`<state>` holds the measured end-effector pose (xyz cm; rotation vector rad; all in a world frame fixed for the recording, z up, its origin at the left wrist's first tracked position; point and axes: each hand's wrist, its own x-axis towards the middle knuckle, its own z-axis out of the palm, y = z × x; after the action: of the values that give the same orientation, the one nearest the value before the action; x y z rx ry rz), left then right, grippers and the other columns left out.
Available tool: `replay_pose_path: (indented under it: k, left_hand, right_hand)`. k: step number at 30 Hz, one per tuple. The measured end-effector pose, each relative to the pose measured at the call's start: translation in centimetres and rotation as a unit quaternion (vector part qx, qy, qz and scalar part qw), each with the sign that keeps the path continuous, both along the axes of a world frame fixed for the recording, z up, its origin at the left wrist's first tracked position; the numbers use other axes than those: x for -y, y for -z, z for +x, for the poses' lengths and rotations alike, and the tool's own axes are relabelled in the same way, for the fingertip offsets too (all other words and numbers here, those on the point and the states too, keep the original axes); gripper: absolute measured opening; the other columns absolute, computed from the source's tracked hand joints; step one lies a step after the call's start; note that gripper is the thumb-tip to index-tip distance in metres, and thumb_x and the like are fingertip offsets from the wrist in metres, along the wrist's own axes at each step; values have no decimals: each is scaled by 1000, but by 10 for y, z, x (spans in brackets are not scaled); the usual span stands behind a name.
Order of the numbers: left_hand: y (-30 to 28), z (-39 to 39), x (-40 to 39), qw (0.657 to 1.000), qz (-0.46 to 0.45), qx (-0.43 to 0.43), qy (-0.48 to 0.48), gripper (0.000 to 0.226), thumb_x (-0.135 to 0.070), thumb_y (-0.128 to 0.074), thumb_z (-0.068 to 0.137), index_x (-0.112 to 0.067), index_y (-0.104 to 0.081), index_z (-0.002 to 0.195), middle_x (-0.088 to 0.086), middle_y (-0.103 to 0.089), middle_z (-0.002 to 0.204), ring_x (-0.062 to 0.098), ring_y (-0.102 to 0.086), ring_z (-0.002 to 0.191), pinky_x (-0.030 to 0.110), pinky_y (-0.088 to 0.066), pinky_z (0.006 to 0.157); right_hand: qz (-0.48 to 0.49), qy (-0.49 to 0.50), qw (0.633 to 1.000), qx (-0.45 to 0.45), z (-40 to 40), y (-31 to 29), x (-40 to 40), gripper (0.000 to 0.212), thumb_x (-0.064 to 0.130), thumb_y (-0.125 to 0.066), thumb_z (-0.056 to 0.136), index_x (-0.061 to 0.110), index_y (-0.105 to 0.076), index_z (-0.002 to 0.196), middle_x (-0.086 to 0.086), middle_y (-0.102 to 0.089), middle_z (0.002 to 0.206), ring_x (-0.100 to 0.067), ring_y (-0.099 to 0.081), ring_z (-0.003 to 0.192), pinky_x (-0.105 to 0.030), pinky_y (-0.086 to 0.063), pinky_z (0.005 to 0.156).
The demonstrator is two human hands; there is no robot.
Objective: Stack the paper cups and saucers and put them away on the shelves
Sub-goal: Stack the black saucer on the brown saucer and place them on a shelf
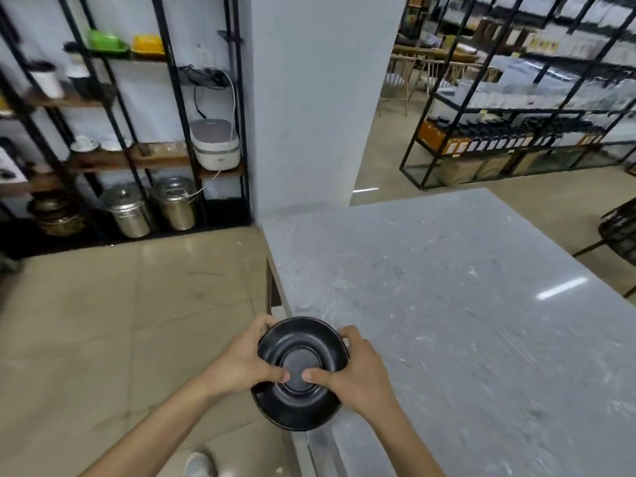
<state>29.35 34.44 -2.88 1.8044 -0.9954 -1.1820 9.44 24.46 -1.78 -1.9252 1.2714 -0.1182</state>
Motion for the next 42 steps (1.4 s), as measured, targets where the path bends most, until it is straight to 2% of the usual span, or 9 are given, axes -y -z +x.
replay_pose_path:
  k: [2, 5, 9, 15, 25, 31, 34, 39, 42]
  left_hand:
    - [1, 28, -6, 1000, 2, -7, -15, 70, -6, -92, 60, -16, -53, 117, -4, -76, 98, 20, -76, 90, 38, -61, 86]
    - [3, 75, -15, 999, 2, -16, -43, 68, -10, -91, 58, -20, -53, 114, -4, -77, 98, 20, -77, 89, 42, -61, 86]
    - [4, 142, -27, 996, -1, -17, -88, 67, -10, -90, 57, -21, -53, 112, -5, -77, 96, 17, -77, 87, 43, -60, 88]
    - [1, 237, -51, 988, -2, -16, -154, 69, -15, -89, 52, -22, -53, 110, 3, -77, 98, 22, -76, 90, 50, -58, 90]
    - [-3, 353, -96, 966, 11, -7, -257, 68, -15, -89, 54, -23, -49, 109, 9, -77, 100, 31, -74, 96, 52, -57, 92]
    - [8, 422, -103, 951, 25, -17, -307, 70, -11, -88, 57, -18, -47, 113, 15, -77, 100, 37, -73, 98, 53, -58, 90]
    - [18, 467, -95, 947, 28, -7, -320, 68, -6, -89, 61, -17, -49, 115, 12, -78, 96, 34, -74, 95, 51, -59, 88]
    - [27, 548, -76, 941, 41, -10, -335, 69, -9, -93, 64, -26, -53, 118, -2, -73, 92, 11, -75, 78, 27, -60, 72]
    - [31, 597, -63, 937, 51, -20, -344, 69, -10, -93, 64, -28, -54, 119, 2, -73, 98, 11, -75, 81, 27, -61, 74]
  right_hand:
    - [1, -17, 1000, -6, 33, 1, 3, 78, 60, -87, 51, 42, -42, 112, 7, -62, 110, -12, -65, 97, -36, -57, 88]
    - [4, -42, 999, -8, 88, 2, 5, 78, 58, -88, 50, 39, -46, 113, 7, -63, 111, -13, -66, 100, -38, -57, 90]
    - [-8, -80, 997, -2, 167, 4, 7, 76, 57, -90, 50, 41, -47, 110, 13, -62, 109, -4, -63, 94, -29, -55, 85]
    - [-22, -142, 990, -10, 280, 4, 3, 76, 63, -85, 48, 41, -47, 110, 16, -63, 109, -8, -63, 101, -37, -54, 91]
    - [9, -226, 974, 17, 436, 11, -13, 76, 52, -93, 50, 41, -47, 110, 14, -65, 109, -5, -64, 96, -31, -55, 85]
    - [12, -267, 963, 18, 523, 29, -10, 76, 50, -94, 50, 37, -49, 110, 8, -64, 114, -15, -65, 103, -43, -55, 94]
    - [6, -282, 959, 21, 572, 37, 1, 72, 54, -92, 47, 42, -47, 102, 8, -64, 112, -15, -64, 102, -42, -55, 92]
    - [16, -301, 953, 21, 660, 47, 28, 77, 58, -90, 46, 35, -54, 110, 8, -63, 110, -15, -63, 101, -41, -55, 91]
    - [18, -313, 950, 13, 711, 51, 44, 77, 58, -90, 49, 34, -54, 113, 7, -58, 109, -14, -60, 100, -36, -53, 88]
